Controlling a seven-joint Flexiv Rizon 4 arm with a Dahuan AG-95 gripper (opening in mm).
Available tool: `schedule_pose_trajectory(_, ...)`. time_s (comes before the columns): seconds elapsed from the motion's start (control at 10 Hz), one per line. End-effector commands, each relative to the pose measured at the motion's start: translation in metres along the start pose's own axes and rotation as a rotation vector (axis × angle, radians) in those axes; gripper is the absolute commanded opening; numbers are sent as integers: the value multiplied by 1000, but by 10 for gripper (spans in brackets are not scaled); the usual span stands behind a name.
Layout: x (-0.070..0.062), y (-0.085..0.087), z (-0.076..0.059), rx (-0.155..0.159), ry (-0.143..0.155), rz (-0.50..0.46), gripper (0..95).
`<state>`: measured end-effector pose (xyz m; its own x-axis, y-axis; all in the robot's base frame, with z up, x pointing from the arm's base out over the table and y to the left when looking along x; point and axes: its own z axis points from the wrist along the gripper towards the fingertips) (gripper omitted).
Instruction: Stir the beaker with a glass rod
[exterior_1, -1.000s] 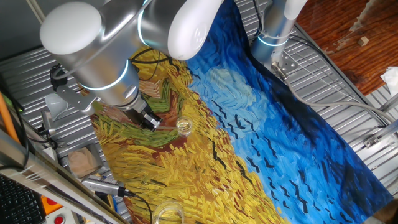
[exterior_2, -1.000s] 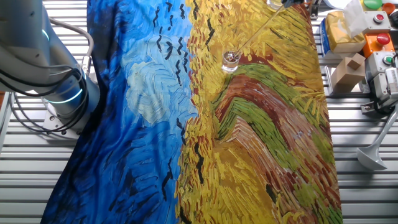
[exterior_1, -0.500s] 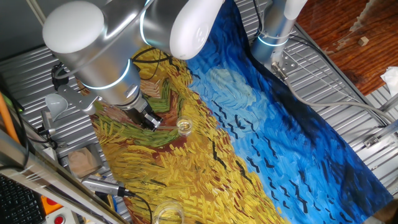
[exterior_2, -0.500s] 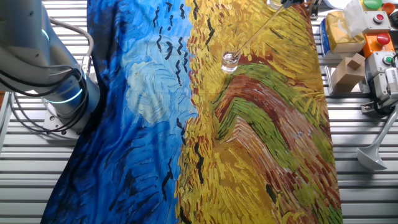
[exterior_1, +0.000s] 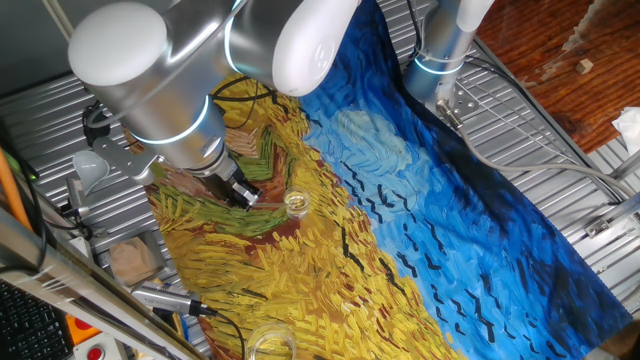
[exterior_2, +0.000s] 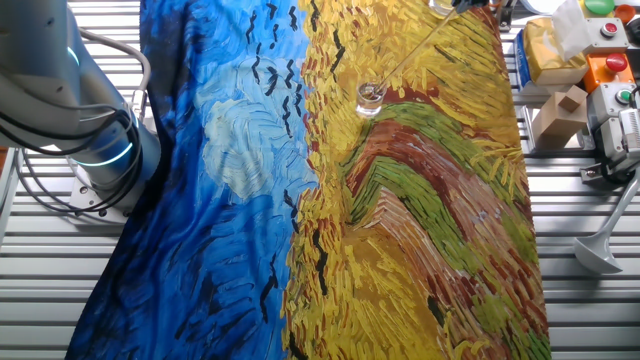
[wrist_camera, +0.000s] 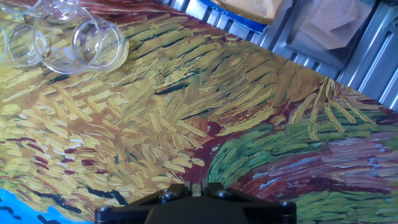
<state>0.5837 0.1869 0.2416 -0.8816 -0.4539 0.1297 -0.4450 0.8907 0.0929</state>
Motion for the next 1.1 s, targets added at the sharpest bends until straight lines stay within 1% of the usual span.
schedule_pose_trajectory(0.1,0,0,0,1,-2,-3,0)
schedule_pose_trajectory(0.4,0,0,0,-1,-4,-7,0)
schedule_pose_trajectory(0.5,0,0,0,-2,-4,-10,190)
schedule_pose_trajectory(1.1,0,-1,1,-2,-8,-24,190)
